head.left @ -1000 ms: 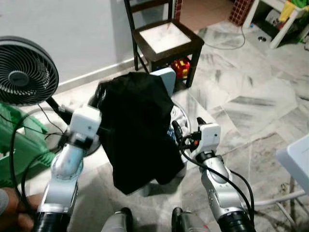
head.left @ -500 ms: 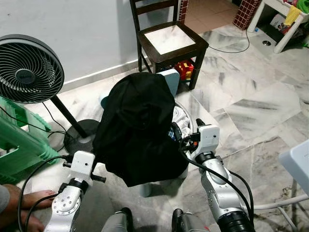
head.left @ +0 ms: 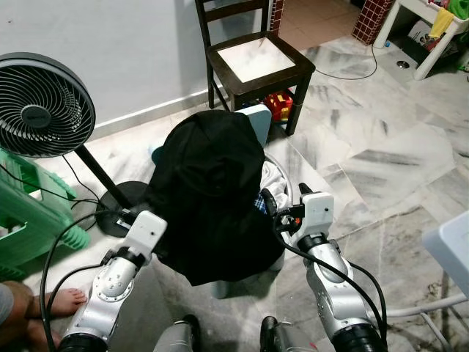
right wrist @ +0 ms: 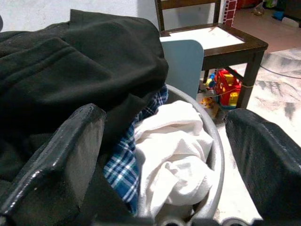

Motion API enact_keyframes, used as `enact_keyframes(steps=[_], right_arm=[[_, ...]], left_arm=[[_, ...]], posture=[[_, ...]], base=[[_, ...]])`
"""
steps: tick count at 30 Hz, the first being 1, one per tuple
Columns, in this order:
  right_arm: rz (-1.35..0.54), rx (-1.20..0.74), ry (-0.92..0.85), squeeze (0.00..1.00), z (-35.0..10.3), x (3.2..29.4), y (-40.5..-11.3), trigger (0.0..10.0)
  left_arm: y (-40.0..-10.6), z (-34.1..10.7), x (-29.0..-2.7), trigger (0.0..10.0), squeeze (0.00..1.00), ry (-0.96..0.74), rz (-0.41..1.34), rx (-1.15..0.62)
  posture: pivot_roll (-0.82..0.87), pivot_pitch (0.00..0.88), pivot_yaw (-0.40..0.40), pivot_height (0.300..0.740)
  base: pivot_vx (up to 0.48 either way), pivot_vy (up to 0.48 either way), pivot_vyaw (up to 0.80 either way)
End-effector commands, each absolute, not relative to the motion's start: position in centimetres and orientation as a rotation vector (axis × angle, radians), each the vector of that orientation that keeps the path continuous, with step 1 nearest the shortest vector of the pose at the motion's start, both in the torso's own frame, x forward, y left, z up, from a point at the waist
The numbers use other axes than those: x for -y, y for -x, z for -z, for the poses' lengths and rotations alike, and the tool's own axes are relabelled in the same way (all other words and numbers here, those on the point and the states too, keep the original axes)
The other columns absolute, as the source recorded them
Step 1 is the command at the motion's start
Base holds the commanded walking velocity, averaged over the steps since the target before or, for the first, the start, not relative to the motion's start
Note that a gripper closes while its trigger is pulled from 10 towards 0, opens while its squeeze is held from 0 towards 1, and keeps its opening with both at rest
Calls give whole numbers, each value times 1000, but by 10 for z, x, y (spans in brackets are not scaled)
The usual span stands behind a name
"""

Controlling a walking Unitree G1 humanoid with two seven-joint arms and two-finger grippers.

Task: Hang hanger

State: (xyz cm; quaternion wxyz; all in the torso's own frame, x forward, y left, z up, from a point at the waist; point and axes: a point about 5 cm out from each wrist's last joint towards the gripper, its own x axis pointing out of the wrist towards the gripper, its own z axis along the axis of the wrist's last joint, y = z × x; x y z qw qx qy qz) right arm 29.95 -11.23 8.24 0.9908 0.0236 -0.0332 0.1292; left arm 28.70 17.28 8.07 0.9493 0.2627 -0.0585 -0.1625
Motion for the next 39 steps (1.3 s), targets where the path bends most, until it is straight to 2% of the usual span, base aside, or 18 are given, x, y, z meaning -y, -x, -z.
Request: enact_keyframes(steps=[1, 5, 9, 11, 16, 20, 24, 26, 30, 35, 39], right_arm=[[-259, 65, -38, 0, -80, 113, -296, 10000], [-260, 65, -32, 0, -81, 114, -296, 10000], [-260, 65, -28, 0, -81, 115, -295, 10000], [-262, 63, -24, 0, -80, 115, -295, 10000], [-267, 60, -21, 0, -80, 114, -295, 10000], [-263, 59, -16, 0, -80, 116, -294, 10000], [-262, 57, -16, 0, -79, 117, -294, 10000], [-263, 55, -16, 0, -79, 116, -293, 10000], [-271, 49, -16, 0, -78, 115, -293, 10000], [-290, 48, -13, 0, -79, 111, -295, 10000], [-291, 51, -8, 0, -80, 111, -296, 10000]], left_arm=[[-285, -85, -157, 10000, 1000, -551, 425, 175], [-292, -101, -138, 10000, 1000, -549, 494, 233], [-297, -112, -134, 10000, 1000, -549, 508, 249], [-298, -103, -134, 10000, 1000, -548, 587, 125], [-293, -80, -152, 10000, 1000, -541, 494, -26], [-254, -42, -176, 10000, 1000, -472, 380, -231], [-239, -33, -188, 10000, 1000, -534, 353, -267], [-234, -32, -193, 10000, 1000, -563, 330, -244], [-238, -48, -189, 10000, 1000, -614, 351, -40], [-262, -48, -171, 10000, 1000, -655, 428, 87], [-279, -86, -154, 10000, 1000, -648, 436, 240]], posture=[[40, 220, 11, 740], [33, 223, 8, 740], [30, 224, 5, 740], [29, 222, 5, 740], [26, 219, 4, 740], [29, 223, 7, 740], [34, 226, 5, 740], [34, 227, 3, 740], [45, 233, -3, 740], [49, 235, -12, 740], [42, 233, -9, 740]], base=[[0, 0, 0], [0, 0, 0], [0, 0, 0], [0, 0, 0], [0, 0, 0], [0, 0, 0], [0, 0, 0], [0, 0, 0], [0, 0, 0], [0, 0, 0], [0, 0, 0]])
